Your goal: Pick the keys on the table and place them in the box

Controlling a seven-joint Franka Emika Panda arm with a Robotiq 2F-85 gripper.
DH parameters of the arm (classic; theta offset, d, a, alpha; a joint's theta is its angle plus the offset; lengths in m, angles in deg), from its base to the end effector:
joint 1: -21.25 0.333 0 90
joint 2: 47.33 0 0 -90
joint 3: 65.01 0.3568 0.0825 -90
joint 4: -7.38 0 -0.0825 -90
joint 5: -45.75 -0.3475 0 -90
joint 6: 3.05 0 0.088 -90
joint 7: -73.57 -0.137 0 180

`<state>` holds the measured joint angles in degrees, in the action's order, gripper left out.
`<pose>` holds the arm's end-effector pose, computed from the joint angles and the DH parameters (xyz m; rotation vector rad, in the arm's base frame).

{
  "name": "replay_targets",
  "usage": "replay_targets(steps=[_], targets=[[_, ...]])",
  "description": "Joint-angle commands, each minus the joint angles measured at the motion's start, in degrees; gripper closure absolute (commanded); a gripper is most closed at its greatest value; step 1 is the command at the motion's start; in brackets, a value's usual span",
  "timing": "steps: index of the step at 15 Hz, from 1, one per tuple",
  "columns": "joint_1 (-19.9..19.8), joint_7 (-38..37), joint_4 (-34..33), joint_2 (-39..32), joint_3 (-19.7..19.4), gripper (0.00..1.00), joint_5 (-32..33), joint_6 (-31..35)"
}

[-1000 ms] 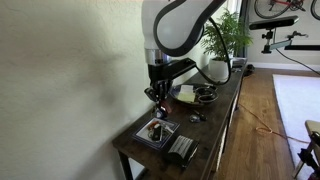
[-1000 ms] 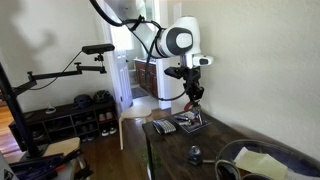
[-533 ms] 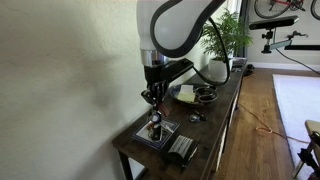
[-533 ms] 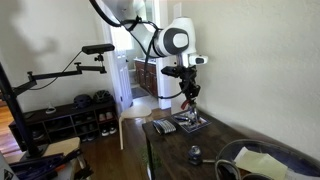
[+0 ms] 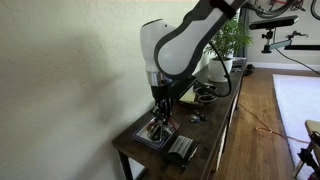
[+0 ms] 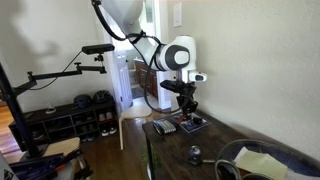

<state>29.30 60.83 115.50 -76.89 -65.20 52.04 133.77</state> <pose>0.6233 0.0829 0.2631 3.0640 -0.0063 -0.0018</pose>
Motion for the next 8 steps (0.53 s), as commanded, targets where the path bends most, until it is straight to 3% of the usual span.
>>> replay_targets(steps=[1, 2, 3, 8], targets=[[-0.36, 2.7, 0.25, 0.01, 0.45, 0.8, -0.12, -1.01], [-0.28, 3.01, 0.25, -0.01, 0.4, 0.62, 0.02, -0.89], [-0.11, 3.1, 0.25, 0.37, 0.27, 0.51, 0.3, -0.91], [-0.63, 4.72, 0.07, 1.89, 0.54, 0.19, -0.36, -1.68]])
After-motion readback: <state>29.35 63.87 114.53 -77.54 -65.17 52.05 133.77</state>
